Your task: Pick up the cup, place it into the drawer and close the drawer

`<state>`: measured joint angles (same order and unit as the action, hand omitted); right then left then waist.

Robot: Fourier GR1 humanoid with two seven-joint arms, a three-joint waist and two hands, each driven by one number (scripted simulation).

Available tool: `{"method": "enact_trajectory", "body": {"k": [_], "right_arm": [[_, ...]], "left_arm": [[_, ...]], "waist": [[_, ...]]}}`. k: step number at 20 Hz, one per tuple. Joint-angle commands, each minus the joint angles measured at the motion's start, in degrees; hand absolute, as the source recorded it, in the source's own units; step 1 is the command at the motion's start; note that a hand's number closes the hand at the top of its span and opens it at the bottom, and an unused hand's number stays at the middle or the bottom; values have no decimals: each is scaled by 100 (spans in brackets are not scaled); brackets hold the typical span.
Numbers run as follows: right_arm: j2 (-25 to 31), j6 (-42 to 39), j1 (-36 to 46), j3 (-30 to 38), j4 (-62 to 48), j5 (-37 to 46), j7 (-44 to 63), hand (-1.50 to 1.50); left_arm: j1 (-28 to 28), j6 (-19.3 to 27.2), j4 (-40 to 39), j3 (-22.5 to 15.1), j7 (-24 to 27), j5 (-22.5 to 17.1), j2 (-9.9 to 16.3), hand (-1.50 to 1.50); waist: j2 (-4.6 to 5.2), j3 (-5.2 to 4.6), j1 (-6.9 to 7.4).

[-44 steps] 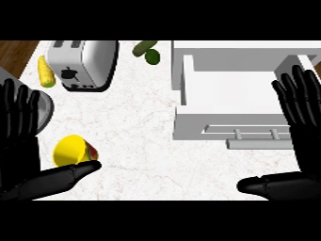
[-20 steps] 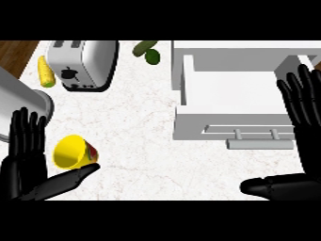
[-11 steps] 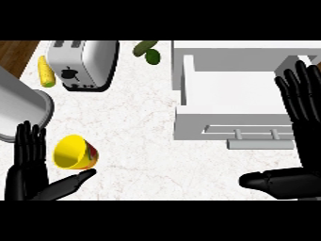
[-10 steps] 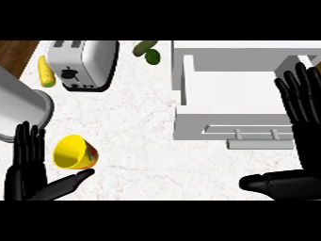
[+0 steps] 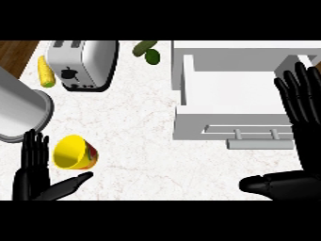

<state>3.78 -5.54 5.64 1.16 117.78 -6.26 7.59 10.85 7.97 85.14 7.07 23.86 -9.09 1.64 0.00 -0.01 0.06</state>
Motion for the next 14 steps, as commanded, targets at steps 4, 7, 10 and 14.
{"method": "enact_trajectory", "body": {"k": [4,7,10,14], "right_arm": [[24,-34,174,49,-341,48,-112,-150],[-91,-1,42,-161,-190,152,-137,-150],[164,-279,-312,302,236,-367,47,-150],[-9,-74,-131,1,69,-12,104,-150]], "left_arm": [[-590,87,-1127,236,516,-21,-90,-150],[-379,-244,-1400,387,1071,-168,12,-150],[-244,-235,-1151,412,934,-219,75,-150],[-89,-287,-1323,302,1116,-181,-31,-150]], "waist": [[2,0,-5],[-1,0,1],[-4,1,-6],[-4,1,7]]}}
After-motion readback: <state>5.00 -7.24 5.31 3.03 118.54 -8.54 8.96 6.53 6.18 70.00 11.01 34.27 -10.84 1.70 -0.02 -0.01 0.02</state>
